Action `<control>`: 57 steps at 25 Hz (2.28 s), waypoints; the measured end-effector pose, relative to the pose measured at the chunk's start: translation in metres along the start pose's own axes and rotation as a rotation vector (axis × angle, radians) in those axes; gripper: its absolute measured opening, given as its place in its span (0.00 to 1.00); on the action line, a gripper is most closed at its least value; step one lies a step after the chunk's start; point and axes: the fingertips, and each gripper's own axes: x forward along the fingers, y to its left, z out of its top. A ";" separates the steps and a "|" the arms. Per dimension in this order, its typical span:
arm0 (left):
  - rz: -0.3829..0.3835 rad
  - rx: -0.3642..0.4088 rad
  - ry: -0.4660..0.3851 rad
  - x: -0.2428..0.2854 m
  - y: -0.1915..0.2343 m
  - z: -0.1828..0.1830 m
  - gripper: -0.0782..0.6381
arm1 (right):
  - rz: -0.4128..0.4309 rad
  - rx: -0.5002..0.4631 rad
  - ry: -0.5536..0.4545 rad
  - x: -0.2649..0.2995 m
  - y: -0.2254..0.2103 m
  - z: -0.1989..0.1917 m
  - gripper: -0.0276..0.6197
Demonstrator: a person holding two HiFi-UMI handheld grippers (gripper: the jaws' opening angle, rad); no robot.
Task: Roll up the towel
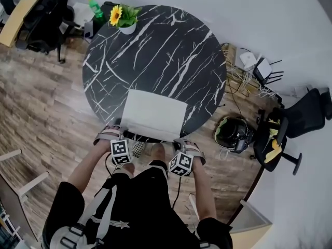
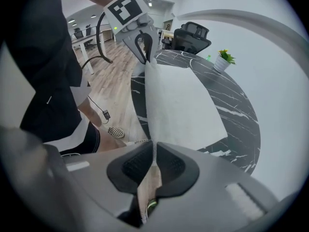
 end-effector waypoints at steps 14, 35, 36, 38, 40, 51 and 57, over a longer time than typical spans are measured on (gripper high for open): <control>0.003 -0.003 0.009 -0.008 -0.003 -0.001 0.16 | 0.011 0.072 0.011 -0.008 0.003 0.002 0.09; -0.005 -0.033 0.026 0.008 0.036 0.007 0.16 | 0.022 0.083 -0.012 0.003 -0.042 0.005 0.09; -0.007 -0.030 0.027 0.010 0.038 0.008 0.16 | 0.021 0.083 -0.012 0.004 -0.045 0.005 0.09; -0.009 -0.027 0.031 0.013 0.041 0.008 0.16 | 0.020 0.081 -0.013 0.006 -0.050 0.005 0.09; -0.014 -0.027 0.034 0.017 0.045 0.008 0.16 | 0.024 0.081 -0.014 0.008 -0.055 0.006 0.09; -0.026 -0.050 0.012 0.028 0.054 0.009 0.16 | 0.072 0.132 -0.041 0.016 -0.065 0.007 0.10; 0.020 -0.084 0.005 0.025 0.059 0.008 0.21 | 0.044 0.127 -0.029 0.016 -0.066 0.006 0.10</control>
